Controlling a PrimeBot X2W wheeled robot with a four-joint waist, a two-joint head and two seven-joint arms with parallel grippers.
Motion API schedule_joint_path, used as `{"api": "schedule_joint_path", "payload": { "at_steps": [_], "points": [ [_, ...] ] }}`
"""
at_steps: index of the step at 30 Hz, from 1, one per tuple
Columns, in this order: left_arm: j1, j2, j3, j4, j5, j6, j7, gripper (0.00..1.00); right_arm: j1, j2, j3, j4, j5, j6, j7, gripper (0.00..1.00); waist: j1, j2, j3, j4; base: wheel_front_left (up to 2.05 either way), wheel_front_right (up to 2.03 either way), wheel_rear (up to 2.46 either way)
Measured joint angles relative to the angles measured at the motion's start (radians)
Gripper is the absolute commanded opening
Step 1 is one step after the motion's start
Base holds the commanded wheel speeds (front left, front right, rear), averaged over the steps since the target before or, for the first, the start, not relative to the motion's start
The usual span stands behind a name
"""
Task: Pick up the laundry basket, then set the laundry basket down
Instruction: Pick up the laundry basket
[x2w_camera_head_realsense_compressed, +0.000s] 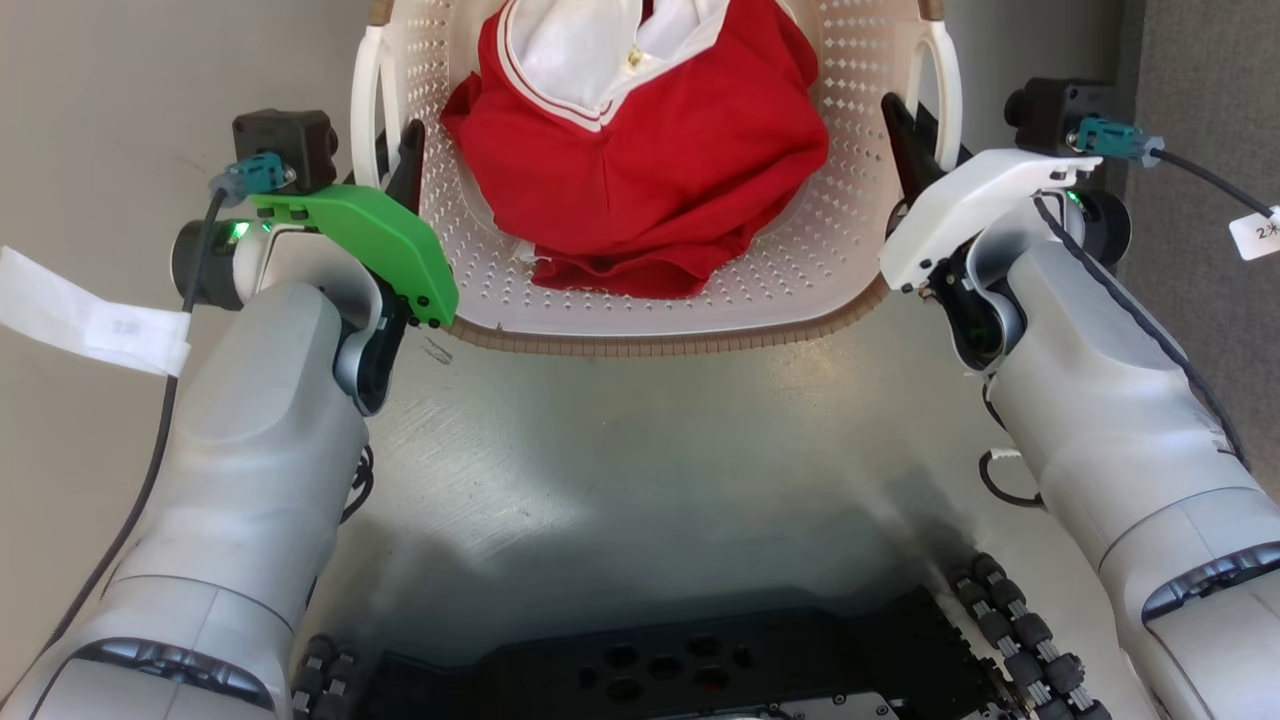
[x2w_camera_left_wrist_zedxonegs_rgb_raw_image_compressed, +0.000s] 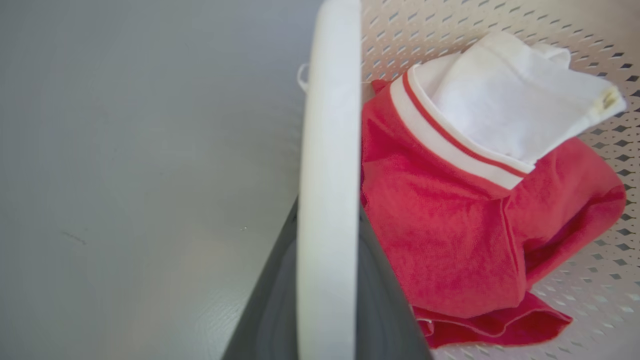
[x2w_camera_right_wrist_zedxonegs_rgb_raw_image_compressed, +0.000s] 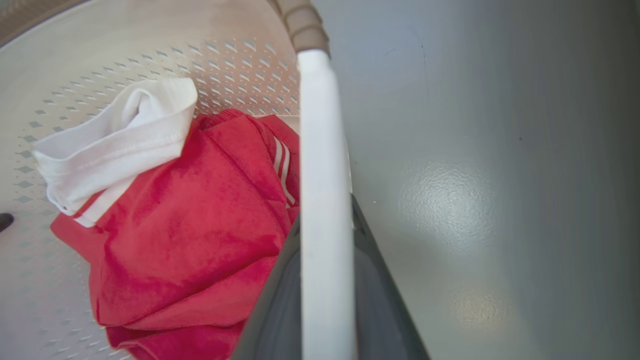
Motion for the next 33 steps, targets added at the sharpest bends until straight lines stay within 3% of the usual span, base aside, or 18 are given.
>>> {"api": "schedule_joint_path", "payload": {
  "at_steps": [15, 33],
  "points": [
    [0.001, 0.002, -0.074, 0.04, -0.067, 0.001, -0.018, 0.0, 0.007, -0.001, 0.06, 0.041, 0.06, 0.0, -0.009, 0.0, -0.0001, 0.0, -0.083, 0.005, 0.0, 0.0, 0.0],
    [0.085, -0.002, -0.13, 0.127, -0.163, -0.001, 0.018, 0.0, 0.086, 0.006, 0.163, 0.071, 0.167, 0.0, 0.055, 0.0, -0.0001, 0.0, -0.287, -0.007, 0.0, 0.0, 0.0]
  ]
}}
